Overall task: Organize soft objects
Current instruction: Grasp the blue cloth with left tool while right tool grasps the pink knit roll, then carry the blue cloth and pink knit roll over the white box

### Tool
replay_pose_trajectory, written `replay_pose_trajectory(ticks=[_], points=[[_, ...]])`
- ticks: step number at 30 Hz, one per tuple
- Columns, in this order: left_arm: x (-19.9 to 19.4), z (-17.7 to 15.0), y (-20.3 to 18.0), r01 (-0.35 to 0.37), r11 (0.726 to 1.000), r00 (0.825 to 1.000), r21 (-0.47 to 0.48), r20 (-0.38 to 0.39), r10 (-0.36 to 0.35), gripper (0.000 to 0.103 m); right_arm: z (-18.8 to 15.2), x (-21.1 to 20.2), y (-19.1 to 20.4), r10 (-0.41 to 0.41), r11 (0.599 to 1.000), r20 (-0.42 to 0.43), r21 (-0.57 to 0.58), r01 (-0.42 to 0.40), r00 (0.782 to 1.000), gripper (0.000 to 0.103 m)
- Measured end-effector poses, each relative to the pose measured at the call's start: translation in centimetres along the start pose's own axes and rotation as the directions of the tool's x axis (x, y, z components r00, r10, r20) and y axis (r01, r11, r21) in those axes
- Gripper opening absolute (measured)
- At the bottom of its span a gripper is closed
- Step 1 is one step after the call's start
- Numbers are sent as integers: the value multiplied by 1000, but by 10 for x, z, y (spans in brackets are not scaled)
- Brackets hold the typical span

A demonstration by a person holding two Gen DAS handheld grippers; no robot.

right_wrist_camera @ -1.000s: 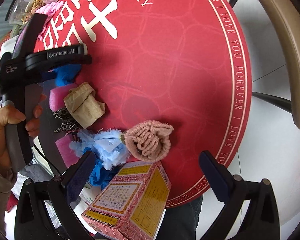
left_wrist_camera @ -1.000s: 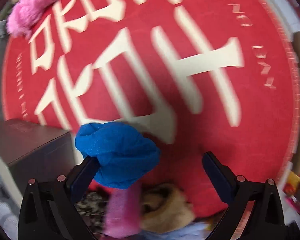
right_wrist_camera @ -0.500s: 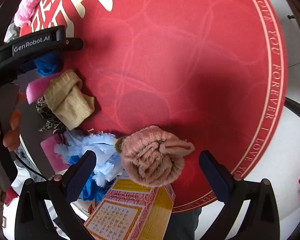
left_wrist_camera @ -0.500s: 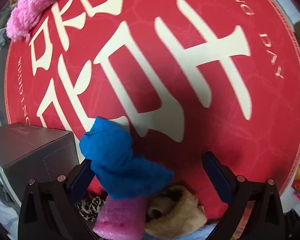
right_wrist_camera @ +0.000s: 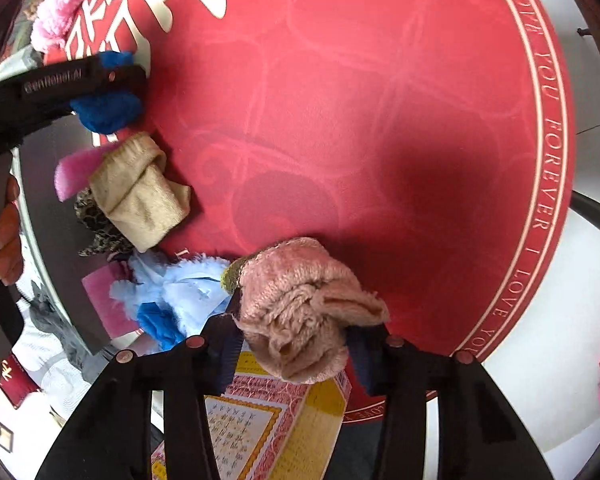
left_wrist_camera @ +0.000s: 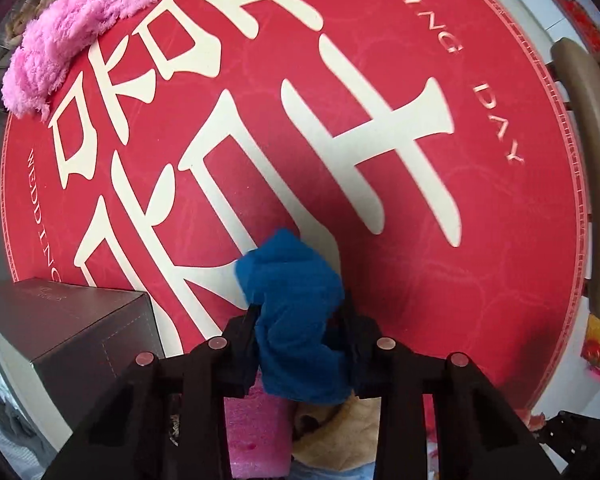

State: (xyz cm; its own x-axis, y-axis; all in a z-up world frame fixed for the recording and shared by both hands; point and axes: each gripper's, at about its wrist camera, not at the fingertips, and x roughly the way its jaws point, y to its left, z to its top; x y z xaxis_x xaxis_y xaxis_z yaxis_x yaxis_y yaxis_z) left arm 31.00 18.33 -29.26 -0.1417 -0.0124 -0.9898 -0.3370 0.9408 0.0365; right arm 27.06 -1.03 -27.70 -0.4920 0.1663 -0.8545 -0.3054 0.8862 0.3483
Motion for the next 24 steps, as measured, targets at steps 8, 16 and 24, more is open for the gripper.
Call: replay_pose_trajectory(ticks=[8, 16, 24], points=[[-16, -9, 4, 33, 999, 999, 1, 39, -34, 35, -8, -30, -11, 16, 999, 79, 43, -19, 997, 49], [-48, -22, 19, 91, 996, 992, 20, 86, -93, 35, -18, -61, -28, 21, 997, 132, 65, -29, 991, 49], [-94, -55, 4, 120, 991, 985, 62, 115, -127, 35, -39, -74, -27, -9, 996, 156, 91, -6, 988, 49]])
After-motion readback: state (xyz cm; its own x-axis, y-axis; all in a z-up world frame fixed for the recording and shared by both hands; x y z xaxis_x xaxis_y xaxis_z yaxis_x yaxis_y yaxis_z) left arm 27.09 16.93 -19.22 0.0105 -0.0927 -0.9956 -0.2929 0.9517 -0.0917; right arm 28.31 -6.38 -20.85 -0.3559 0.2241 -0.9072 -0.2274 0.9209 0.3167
